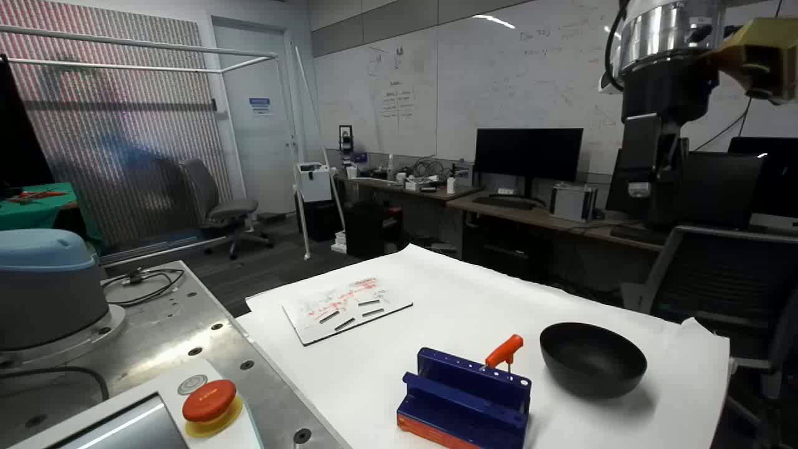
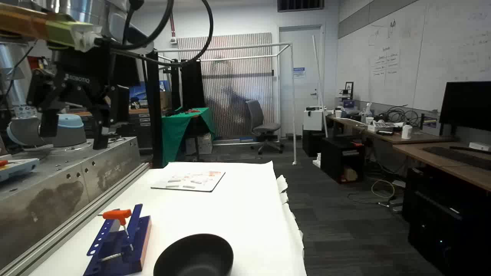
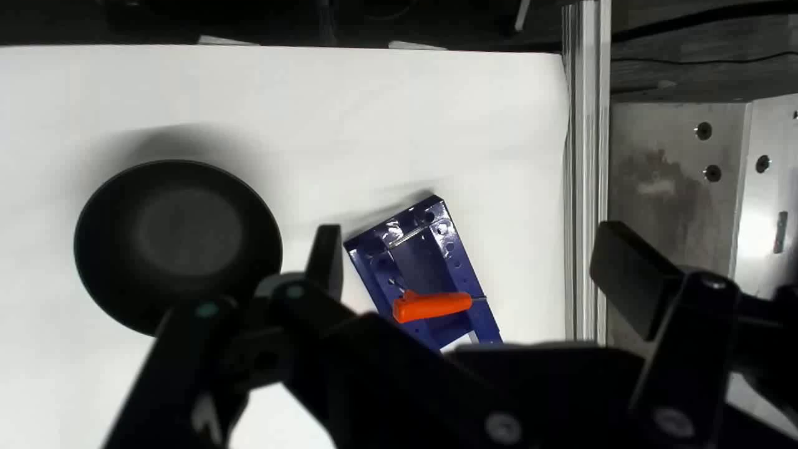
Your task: Put the red object in the bowl
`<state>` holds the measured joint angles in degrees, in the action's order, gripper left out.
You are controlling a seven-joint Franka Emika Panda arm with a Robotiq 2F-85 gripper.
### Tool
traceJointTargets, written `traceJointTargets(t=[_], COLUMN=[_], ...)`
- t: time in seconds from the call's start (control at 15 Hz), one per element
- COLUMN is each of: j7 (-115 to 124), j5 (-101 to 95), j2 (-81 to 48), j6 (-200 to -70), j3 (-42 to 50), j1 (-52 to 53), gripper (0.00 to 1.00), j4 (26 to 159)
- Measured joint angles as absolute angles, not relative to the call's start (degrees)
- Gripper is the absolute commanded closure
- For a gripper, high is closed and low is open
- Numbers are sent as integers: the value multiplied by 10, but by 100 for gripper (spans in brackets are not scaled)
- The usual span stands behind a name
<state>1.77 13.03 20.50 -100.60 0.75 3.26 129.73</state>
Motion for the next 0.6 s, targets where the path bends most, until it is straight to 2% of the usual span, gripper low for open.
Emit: traceJointTargets(t=[0.4,0.6], j7=[18,107], j5=[130,128], j2=[207,194], j6=[-1006,-1031], j3=[7,-13], j1=[32,26], gripper=[0,0], j4=[1294,1292])
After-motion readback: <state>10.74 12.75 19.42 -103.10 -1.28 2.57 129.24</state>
